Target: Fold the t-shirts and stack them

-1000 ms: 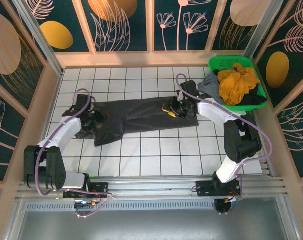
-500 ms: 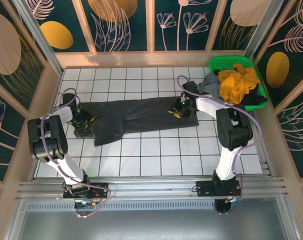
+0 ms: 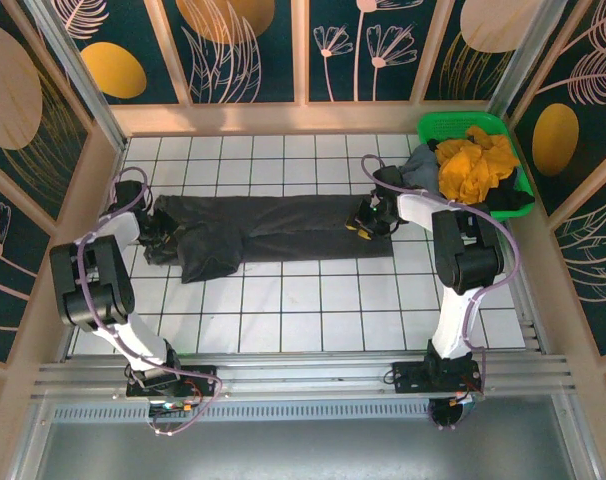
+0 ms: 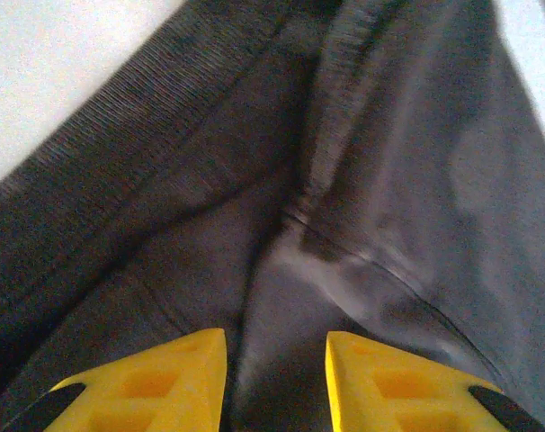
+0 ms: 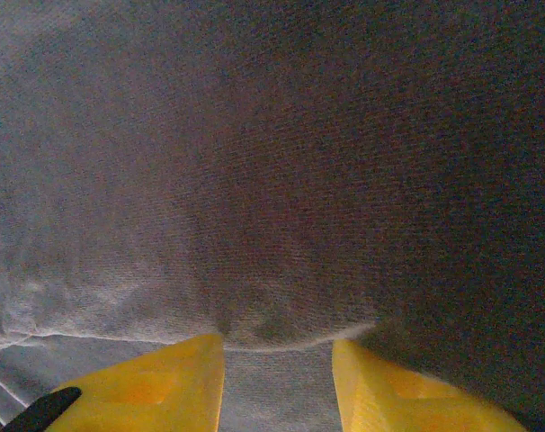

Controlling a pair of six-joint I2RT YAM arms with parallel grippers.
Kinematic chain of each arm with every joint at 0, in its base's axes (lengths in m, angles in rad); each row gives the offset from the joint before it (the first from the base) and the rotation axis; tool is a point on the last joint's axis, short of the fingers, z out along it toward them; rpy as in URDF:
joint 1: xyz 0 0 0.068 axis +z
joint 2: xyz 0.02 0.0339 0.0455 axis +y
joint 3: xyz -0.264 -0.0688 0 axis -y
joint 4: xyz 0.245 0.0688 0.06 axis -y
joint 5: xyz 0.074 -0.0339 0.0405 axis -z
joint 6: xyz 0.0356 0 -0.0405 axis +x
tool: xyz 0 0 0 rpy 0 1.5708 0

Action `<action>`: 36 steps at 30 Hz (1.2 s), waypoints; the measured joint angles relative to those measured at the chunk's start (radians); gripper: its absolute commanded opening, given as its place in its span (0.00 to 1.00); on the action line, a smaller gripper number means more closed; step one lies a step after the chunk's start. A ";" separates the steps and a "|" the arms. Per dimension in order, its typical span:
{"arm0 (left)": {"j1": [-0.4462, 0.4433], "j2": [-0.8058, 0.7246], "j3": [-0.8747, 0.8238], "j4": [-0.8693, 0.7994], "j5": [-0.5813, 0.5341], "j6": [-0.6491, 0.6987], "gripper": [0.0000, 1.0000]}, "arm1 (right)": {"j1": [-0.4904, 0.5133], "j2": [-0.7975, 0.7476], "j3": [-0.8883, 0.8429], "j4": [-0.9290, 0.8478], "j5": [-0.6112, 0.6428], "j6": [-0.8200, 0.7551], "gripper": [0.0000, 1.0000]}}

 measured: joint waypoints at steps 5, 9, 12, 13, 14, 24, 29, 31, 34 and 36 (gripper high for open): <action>0.000 -0.043 -0.079 0.006 0.038 -0.005 0.35 | 0.000 0.000 0.000 0.000 -0.003 -0.006 0.38; 0.000 -0.042 -0.115 0.005 0.066 -0.024 0.34 | 0.000 0.000 0.000 0.000 -0.004 -0.006 0.38; -0.006 -0.045 -0.118 0.007 0.088 -0.038 0.33 | 0.000 0.000 0.000 0.000 -0.004 -0.006 0.38; -0.010 -0.050 -0.122 0.008 0.090 -0.041 0.33 | 0.000 0.000 0.000 0.000 -0.004 -0.006 0.38; -0.018 -0.061 -0.132 0.010 0.093 -0.046 0.34 | 0.000 0.000 0.000 0.000 -0.004 -0.006 0.38; -0.116 -0.155 -0.261 0.030 0.137 -0.118 0.39 | 0.004 0.000 0.000 0.000 -0.004 -0.006 0.38; -0.117 -0.155 -0.209 -0.011 0.112 -0.104 0.50 | 0.004 0.000 0.000 0.000 -0.004 -0.006 0.38; -0.117 -0.155 -0.162 -0.034 0.082 -0.089 0.50 | 0.004 0.000 0.000 0.000 -0.004 -0.006 0.38; -0.117 -0.155 -0.095 -0.053 0.037 -0.068 0.50 | 0.004 0.000 0.000 0.000 -0.004 -0.006 0.38; -0.117 -0.153 -0.062 -0.067 0.008 -0.051 0.49 | 0.004 0.000 0.000 0.000 -0.004 -0.006 0.38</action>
